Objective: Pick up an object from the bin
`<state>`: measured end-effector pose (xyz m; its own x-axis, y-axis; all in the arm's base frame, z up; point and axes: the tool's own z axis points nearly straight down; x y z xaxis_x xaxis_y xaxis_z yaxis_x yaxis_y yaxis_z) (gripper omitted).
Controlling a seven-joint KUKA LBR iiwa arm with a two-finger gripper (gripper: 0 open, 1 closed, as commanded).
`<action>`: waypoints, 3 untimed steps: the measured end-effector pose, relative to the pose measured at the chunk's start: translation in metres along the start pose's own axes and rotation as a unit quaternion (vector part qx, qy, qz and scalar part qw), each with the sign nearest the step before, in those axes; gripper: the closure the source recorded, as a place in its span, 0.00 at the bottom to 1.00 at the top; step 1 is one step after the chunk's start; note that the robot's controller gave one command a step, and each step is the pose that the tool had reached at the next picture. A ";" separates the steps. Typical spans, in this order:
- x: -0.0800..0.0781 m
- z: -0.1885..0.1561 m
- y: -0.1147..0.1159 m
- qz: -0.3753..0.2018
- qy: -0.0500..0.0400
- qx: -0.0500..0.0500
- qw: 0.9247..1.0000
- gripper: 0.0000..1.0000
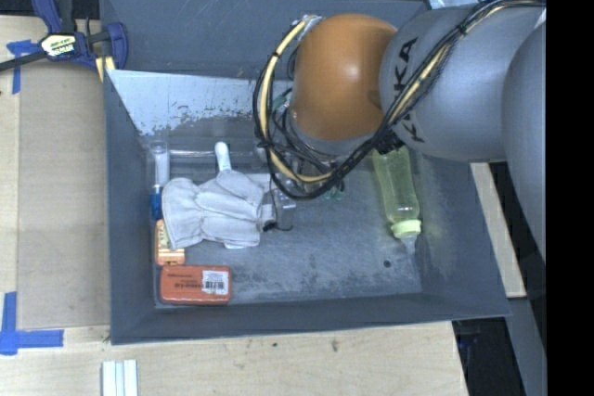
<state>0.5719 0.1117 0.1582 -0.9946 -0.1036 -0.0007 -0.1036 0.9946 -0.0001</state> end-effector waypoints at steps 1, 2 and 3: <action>-0.004 0.010 -0.003 -0.047 0.000 0.000 0.999 0.00; -0.008 0.020 0.004 -0.180 -0.001 0.000 0.984 0.00; -0.001 0.040 0.008 -0.282 -0.001 0.000 0.959 0.00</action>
Offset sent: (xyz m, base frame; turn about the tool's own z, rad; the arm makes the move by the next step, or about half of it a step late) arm 0.0091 0.0103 -0.0280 -0.4397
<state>0.5721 0.1202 0.1183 -0.7802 -0.6256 -0.0029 -0.6256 0.7802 -0.0013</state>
